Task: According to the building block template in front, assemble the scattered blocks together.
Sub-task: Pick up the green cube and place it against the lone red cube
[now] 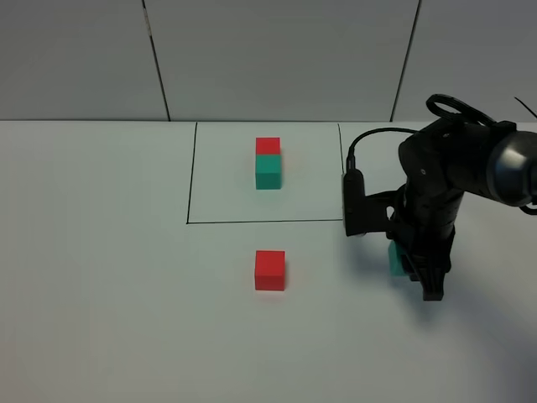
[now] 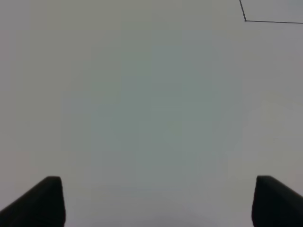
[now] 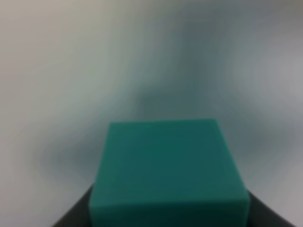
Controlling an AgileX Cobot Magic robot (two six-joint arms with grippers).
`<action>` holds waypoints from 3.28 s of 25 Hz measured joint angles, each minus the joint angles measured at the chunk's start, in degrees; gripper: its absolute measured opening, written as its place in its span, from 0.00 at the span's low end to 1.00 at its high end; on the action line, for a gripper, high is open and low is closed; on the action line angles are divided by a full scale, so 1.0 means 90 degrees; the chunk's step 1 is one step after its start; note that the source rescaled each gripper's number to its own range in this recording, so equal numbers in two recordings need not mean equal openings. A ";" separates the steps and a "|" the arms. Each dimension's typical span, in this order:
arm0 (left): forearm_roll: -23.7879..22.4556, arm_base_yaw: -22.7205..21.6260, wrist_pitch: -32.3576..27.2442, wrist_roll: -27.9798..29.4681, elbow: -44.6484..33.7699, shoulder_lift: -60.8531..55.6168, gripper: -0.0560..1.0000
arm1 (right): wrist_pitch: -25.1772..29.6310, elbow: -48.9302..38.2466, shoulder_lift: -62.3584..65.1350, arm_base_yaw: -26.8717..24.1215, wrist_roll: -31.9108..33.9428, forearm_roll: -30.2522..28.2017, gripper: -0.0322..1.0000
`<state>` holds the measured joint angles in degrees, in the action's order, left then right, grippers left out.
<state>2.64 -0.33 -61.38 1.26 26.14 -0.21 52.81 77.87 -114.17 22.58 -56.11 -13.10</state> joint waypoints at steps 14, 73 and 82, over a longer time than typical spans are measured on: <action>0.0000 0.0000 0.0000 0.0000 0.0000 0.0000 0.88 | 0.0418 0.0903 -0.0712 0.0510 0.0337 0.0417 0.03; 0.0000 0.0000 0.0000 0.0013 0.0000 0.0000 0.88 | 0.0979 0.2821 -0.2301 0.1195 0.0878 0.1262 0.03; 0.0000 0.0000 0.0000 -0.0003 0.0000 0.0000 0.88 | 0.0973 0.2821 -0.2301 0.1195 0.0773 0.1270 0.03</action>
<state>2.64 -0.33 -61.38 1.23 26.14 -0.21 61.57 103.25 -134.88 33.34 -49.15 -1.67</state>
